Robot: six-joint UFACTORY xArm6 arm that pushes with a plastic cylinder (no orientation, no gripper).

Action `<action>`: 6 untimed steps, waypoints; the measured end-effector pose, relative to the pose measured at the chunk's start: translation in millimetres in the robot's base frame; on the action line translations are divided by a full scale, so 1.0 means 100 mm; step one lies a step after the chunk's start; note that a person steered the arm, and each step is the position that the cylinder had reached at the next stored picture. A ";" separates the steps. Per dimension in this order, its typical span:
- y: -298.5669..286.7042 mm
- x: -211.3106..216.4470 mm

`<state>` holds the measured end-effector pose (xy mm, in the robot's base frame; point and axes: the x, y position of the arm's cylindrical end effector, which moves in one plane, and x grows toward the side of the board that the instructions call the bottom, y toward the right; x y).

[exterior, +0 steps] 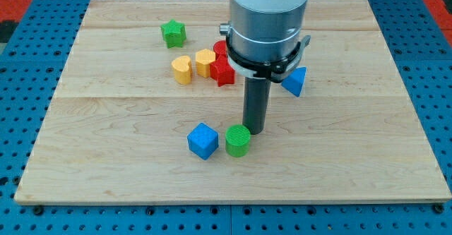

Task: Push the blue triangle left a bit

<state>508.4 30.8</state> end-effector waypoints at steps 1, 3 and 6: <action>-0.05 -0.08; 1.17 -0.18; 0.17 -1.14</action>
